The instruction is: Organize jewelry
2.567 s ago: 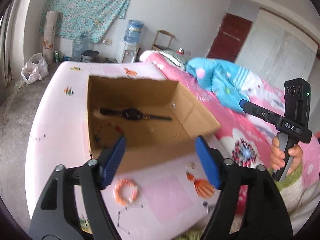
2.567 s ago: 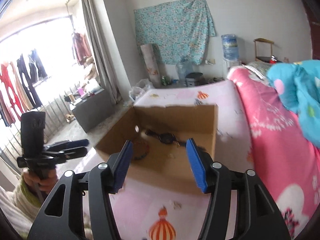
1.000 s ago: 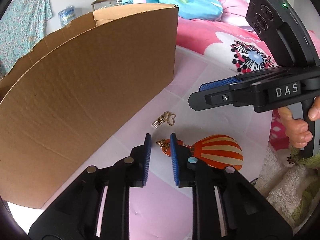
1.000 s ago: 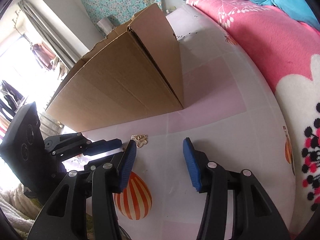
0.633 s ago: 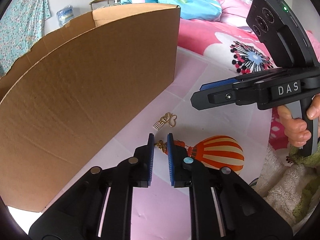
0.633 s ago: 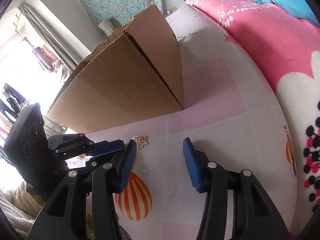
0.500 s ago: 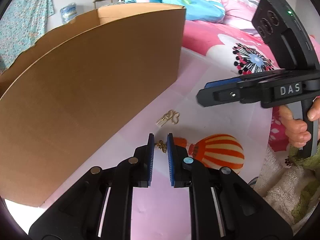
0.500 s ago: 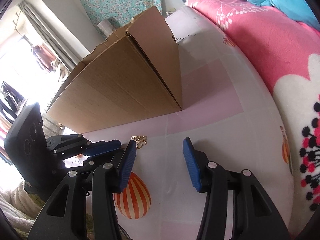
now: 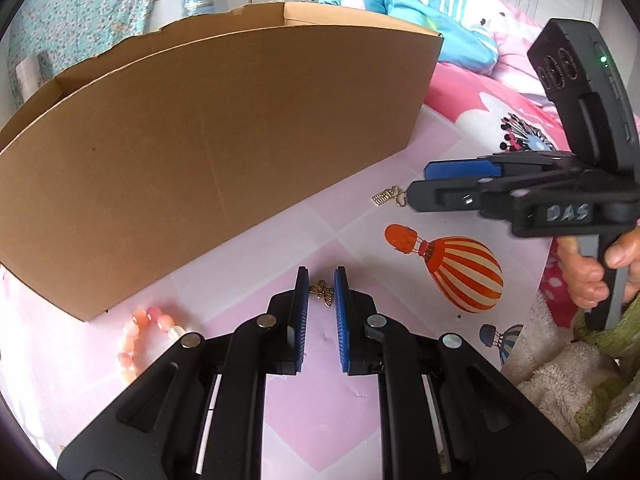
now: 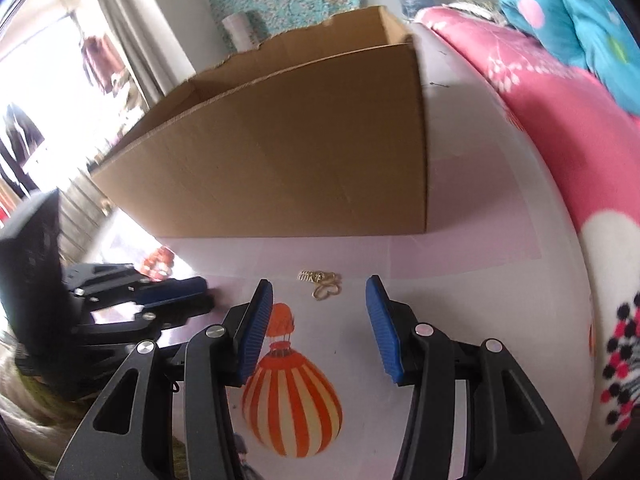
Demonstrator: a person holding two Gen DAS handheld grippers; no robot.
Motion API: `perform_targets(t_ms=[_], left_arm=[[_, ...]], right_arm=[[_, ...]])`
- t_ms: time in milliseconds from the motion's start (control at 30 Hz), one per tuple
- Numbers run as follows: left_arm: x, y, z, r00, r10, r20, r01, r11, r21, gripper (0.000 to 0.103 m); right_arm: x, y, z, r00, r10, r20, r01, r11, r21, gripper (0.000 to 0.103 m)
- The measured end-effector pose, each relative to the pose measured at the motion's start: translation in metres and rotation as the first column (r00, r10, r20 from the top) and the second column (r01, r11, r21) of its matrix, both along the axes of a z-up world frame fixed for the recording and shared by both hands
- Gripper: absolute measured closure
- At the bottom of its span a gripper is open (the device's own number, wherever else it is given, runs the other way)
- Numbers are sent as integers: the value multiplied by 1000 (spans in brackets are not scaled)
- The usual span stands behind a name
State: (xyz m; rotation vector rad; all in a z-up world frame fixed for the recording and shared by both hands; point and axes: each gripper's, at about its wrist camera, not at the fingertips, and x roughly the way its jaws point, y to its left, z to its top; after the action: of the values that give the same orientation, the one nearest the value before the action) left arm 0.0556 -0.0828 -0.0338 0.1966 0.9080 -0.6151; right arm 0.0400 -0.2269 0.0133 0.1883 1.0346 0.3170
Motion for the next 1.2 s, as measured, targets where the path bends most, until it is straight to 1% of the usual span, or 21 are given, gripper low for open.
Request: perform_targets(t_ms=[67,167,233,267,333,400,467,567,733,767,800,867,1033,1133,1167,1200], left_arm=[[0,-1,0,1000,-2,5,2,1000,-2,91],[-1,-2,-1,1000,-11,10,11,1000,-3,91],[-1,0,-1,1000,-13,11,13,1000,-10,91],[-1,0,-1,1000,-13,10,13,1000,-15,91],[-1,2,-1,1000,-11,9,11,1000,-28,91],[-2,6,-2,1000,-8,7,8,999,-37,91],[-2,9,-2,1000,-5,6,5,999,-44,91],[-3,12,-3,1000,-5,8,6,999,-50,91],[-4,15,-3,1000,-11,19,12,999,-51,91],[-5,14,-3,1000,-12,25,13,999,-46,91],[-5,14,-3,999,-14,31,15,999,-41,91],[-7,12,-3,999,-12,39,13,999,-33,91],[-8,11,-2,999,-3,36,5,999,-42,91],[-8,11,-2,999,-4,38,5,999,-34,91],[-9,10,-2,999,-4,39,5,999,-32,91],[-8,10,-2,999,-5,40,6,1000,-31,91]], right_arm=[[4,7,0,1000,26,16,-25,998,-52,56],[7,15,0,997,72,31,-68,991,-112,61],[10,17,-1,995,91,29,-87,987,-134,64],[12,17,-3,995,102,21,-98,985,-142,68],[14,19,-5,993,115,14,-112,981,-157,70],[14,20,-5,991,135,10,-131,977,-170,76],[15,22,-5,989,150,5,-146,971,-192,79],[15,21,-6,989,150,2,-146,967,-209,89],[12,17,-5,991,135,-3,-133,973,-190,90],[11,16,-4,991,131,-3,-130,974,-186,94],[10,15,-3,992,128,0,-126,975,-182,100],[8,11,-2,993,117,-5,-116,980,-164,100],[5,10,1,996,88,-4,-88,983,-159,100],[4,10,4,996,92,-7,-92,987,-130,96],[6,11,5,996,94,-6,-94,986,-135,89],[7,12,5,995,103,1,-102,984,-149,77]])
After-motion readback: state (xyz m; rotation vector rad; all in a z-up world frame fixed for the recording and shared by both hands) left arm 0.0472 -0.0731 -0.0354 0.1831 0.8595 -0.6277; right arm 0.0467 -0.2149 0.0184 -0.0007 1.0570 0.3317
